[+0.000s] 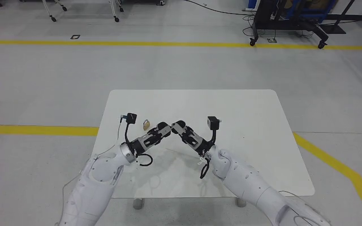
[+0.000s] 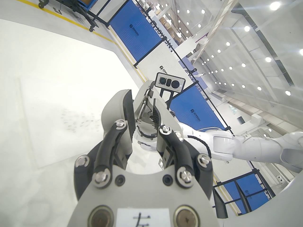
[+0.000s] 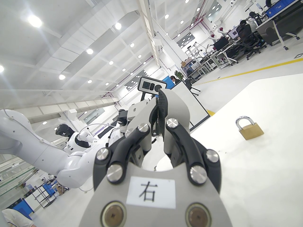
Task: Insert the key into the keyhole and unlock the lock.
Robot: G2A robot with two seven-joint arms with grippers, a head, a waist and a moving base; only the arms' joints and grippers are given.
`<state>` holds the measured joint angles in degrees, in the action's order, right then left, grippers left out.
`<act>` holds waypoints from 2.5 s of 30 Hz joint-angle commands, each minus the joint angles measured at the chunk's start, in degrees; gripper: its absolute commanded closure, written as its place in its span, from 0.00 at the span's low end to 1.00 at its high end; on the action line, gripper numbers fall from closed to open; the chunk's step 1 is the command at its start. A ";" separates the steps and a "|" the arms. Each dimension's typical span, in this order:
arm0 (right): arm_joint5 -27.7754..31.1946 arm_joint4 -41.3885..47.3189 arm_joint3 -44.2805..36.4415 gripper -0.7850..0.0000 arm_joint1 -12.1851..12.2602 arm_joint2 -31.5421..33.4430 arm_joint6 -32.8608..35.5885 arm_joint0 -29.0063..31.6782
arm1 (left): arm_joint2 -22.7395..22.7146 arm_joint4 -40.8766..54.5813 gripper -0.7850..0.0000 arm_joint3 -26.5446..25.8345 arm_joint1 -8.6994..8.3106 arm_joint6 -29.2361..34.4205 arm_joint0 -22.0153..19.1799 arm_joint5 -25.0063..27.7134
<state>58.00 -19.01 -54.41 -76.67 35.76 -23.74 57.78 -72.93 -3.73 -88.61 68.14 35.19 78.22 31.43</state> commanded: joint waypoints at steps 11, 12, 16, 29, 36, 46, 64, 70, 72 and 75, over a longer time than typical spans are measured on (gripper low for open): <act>0.00 -0.71 -0.25 1.00 0.22 0.09 -0.47 0.09 | 0.20 -1.25 1.00 -0.09 -0.36 -0.43 -0.11 0.37; 0.00 -0.71 -0.28 1.00 0.23 0.11 -0.56 0.10 | 0.15 -1.60 1.00 -0.12 -0.37 -1.00 0.00 0.16; 0.00 -1.09 -0.03 0.00 0.29 0.08 -0.31 0.01 | -0.09 -2.18 1.00 -0.22 -0.40 -3.07 0.19 -1.06; 0.00 -1.22 0.15 0.00 0.30 0.02 -0.02 -0.05 | -0.71 -5.70 1.00 -0.59 -0.29 -9.20 0.59 -4.95; -1.75 1.33 -0.28 0.00 0.33 0.47 2.95 0.92 | 0.22 -10.14 1.00 -2.08 -0.52 -7.40 1.02 -4.14; 0.00 28.46 -0.04 0.00 2.42 1.04 32.63 1.02 | 0.12 3.78 1.00 1.25 -1.38 9.43 -1.53 -2.41; -6.17 53.57 -1.43 0.67 5.53 4.54 68.04 1.23 | 1.57 4.22 1.00 3.74 -2.62 18.75 -4.31 -0.26; -7.27 54.18 -1.52 0.67 5.39 5.07 70.18 1.55 | 2.04 4.22 1.00 3.78 -2.84 18.25 -4.39 -0.20; -7.69 54.18 -1.50 0.67 5.32 5.18 70.87 1.60 | 2.21 4.18 1.00 3.81 -2.90 18.00 -4.44 -0.27; -7.83 54.19 -1.50 0.69 5.24 5.41 71.92 1.65 | 2.44 3.98 1.00 3.84 -2.99 17.65 -4.53 -0.30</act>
<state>50.16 35.16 -55.93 -71.42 41.06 47.89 59.41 -70.54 0.36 -84.78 65.18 52.97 73.73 31.15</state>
